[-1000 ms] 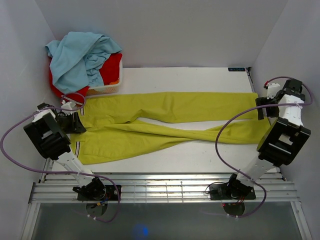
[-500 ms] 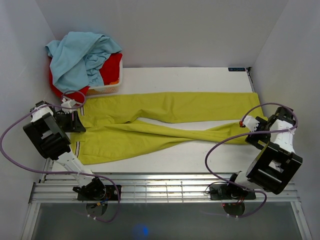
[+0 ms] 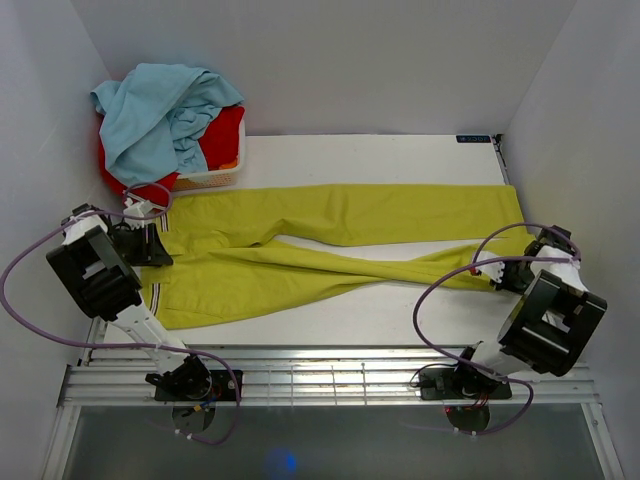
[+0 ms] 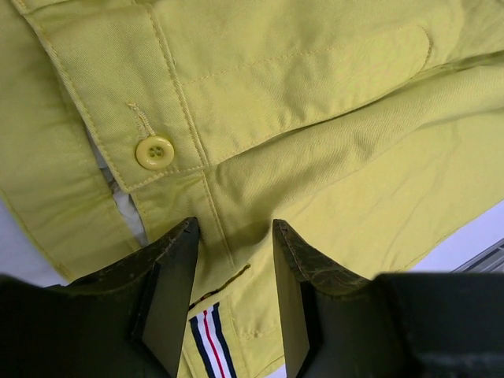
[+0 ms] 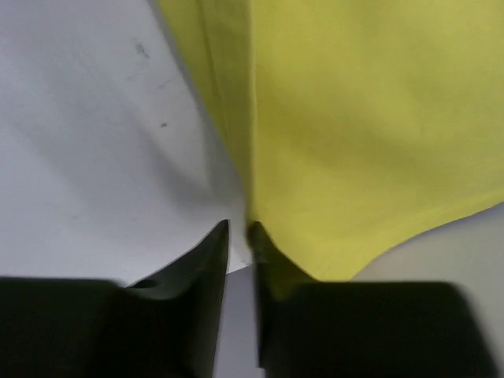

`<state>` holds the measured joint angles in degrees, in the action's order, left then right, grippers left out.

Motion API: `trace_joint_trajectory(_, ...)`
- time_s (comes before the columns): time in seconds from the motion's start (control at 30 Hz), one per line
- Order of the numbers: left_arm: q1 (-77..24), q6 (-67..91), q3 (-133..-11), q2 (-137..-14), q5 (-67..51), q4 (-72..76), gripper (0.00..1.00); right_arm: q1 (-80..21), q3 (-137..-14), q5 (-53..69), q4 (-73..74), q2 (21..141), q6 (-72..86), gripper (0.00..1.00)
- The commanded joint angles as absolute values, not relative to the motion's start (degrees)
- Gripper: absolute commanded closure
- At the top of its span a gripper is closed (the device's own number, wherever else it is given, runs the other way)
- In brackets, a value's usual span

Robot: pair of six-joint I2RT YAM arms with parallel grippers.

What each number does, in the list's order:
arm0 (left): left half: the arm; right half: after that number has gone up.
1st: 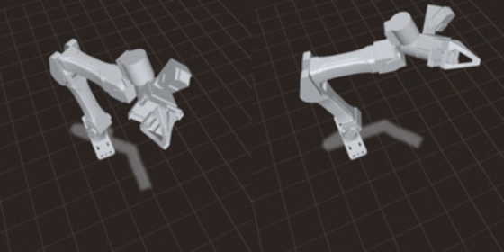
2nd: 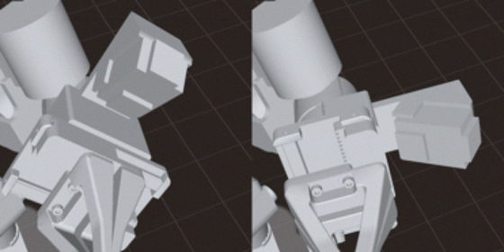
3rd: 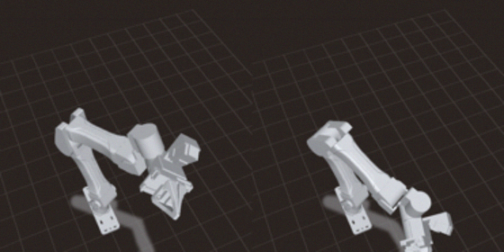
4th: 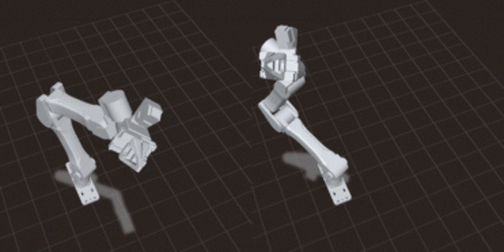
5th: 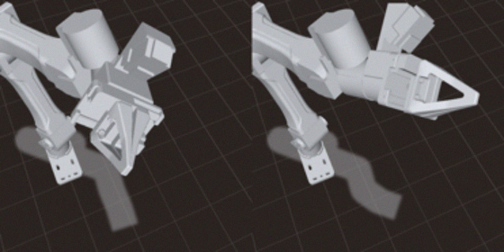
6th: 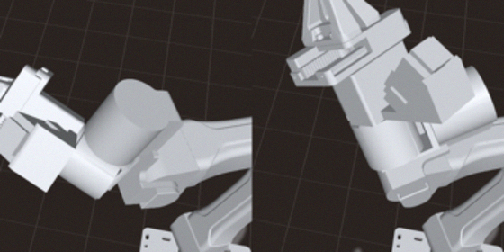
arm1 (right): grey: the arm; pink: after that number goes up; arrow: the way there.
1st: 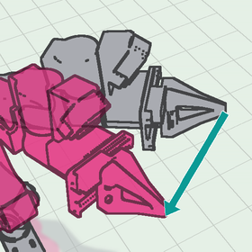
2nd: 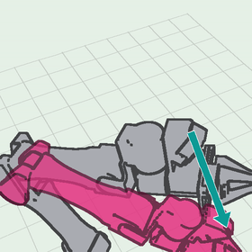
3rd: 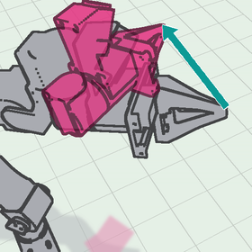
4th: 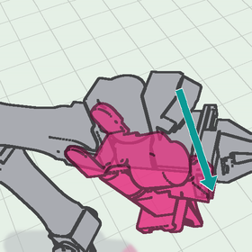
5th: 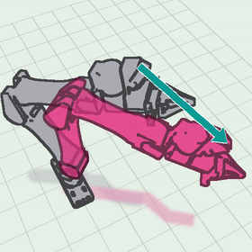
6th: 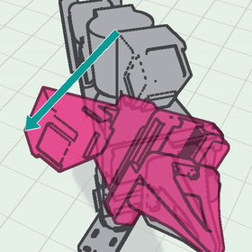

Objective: Fold and stack the trousers
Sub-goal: Flatten the trousers out

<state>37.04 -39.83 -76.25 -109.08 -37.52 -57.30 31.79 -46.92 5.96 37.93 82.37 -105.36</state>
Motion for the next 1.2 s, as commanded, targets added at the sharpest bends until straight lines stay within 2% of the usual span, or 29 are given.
trace_joint_trajectory(0.0, 37.44, -39.2, -75.32, -106.08, -38.93, -55.63, 0.47, 31.73, -45.09, 4.13, 40.06, 78.32, -106.61, 0.86)
trace_joint_trajectory(0.03, 37.44, -39.11, -75.24, -106.26, -39.02, -55.46, 0.47, 31.82, -45.61, 4.22, 41.56, 76.05, -106.44, 0.92)
trace_joint_trajectory(0.27, 37.44, -37.88, -73.66, -105.21, -39.37, -52.65, 0.48, 32.26, -53.43, 9.22, 62.12, 61.54, -109.68, 0.92)
trace_joint_trajectory(0.43, 37.53, -38.14, -72.78, -105.29, -39.38, -52.3, 0.48, 32.26, -58.62, 8.44, 74.69, 54.33, -112.06, 0.92)
trace_joint_trajectory(0.57, 37.53, -38.14, -72.42, -104.85, -39.46, -51.77, 0.48, 32.26, -59.41, 4.05, 74.97, 48.26, -115.21, 0.92)
trace_joint_trajectory(0.7, 37.53, -38.06, -71.72, -104.59, -39.38, -50.98, 0.48, 32.26, -61.6, 5.78, 75.06, 46.32, -117.24, 0.92)
trace_joint_trajectory(0.77, 37.62, -37.88, -71.19, -104.24, -39.46, -50.01, 0.48, 32.26, -62.92, 9.9, 74.88, 48.68, -117.16, 0.92)
trace_joint_trajectory(0.9, 37.71, -37.18, -71.28, -104.15, -40.34, -49.57, 0.48, 31.38, -66.26, 10.55, 66.48, 62.72, -109.02, 0.92)
trace_joint_trajectory(1.0, 37.71, -36.92, -72.24, -104.15, -40.52, -49.57, 0.48, 29.45, -70.82, 9.58, 59.69, 80.35, -103.56, 0.92)
trace_joint_trajectory(1.1, 37.71, -36.65, -73.65, -104.06, -40.69, -50.27, 0.47, 25.77, -76.46, 8.97, 55.47, 88.83, -95.12, 0.92)
trace_joint_trajectory(1.13, 37.79, -37.0, -73.83, -103.8, -41.39, -51.06, 0.47, 24.71, -76.55, 8.44, 53.28, 92.6, -90.57, 0.82)
trace_joint_trajectory(1.17, 37.79, -37.09, -73.92, -102.49, -41.66, -51.15, 0.46, 22.52, -76.2, 6.52, 48.22, 94.12, -88.7, 0.77)
